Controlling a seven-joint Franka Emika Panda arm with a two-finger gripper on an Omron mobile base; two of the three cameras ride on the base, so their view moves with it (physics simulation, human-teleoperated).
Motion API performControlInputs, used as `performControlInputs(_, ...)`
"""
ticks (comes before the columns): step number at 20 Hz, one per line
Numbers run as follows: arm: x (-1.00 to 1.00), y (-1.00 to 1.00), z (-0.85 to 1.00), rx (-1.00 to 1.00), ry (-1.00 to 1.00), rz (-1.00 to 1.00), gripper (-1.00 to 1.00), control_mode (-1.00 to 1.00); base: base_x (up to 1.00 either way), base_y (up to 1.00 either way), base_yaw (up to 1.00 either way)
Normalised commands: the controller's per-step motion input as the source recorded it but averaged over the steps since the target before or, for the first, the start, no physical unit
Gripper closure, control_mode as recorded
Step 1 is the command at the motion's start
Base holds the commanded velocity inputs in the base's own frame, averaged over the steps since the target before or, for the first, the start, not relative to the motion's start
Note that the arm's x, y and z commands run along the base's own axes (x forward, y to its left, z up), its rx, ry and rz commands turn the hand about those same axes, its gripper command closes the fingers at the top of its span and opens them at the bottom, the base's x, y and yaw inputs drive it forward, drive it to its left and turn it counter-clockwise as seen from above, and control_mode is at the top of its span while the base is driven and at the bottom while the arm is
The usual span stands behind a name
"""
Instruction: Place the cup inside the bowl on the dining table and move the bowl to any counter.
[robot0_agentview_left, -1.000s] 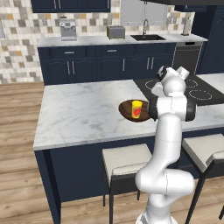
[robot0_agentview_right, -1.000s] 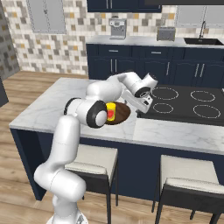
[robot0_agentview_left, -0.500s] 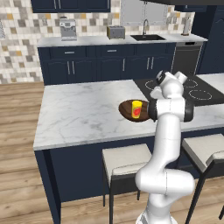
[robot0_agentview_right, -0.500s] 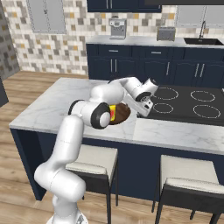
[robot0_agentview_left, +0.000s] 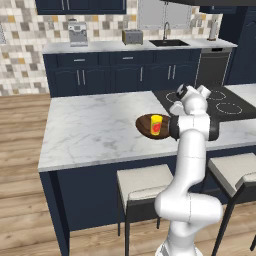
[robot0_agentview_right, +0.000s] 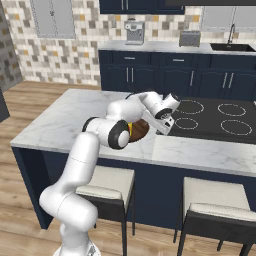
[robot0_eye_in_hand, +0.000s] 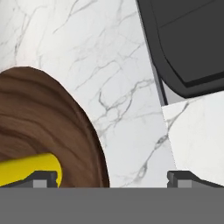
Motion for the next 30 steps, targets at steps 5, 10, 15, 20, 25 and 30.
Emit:
performControlInputs(5,0.02,0.00,-0.14,0.04,0.00,0.00,-1.00,-1.00,0.00,0.00,0.00)
performControlInputs(10,0.00,0.00,-0.17,0.03,0.00,0.00,-1.00,-1.00,0.00,0.00,0.00)
performControlInputs(15,0.00,0.07,-0.07,0.04,0.00,0.00,-1.00,-1.00,0.00,0.00,0.00)
performControlInputs(20,0.00,0.25,-0.01,0.05,0.00,0.00,-1.00,-1.00,0.00,0.00,0.00)
performControlInputs(25,0.00,0.24,-0.11,0.03,0.00,0.00,-1.00,-1.00,0.00,0.00,0.00)
performControlInputs(30,0.01,0.02,-0.28,0.00,0.00,0.00,-1.00,-1.00,0.00,0.00,0.00)
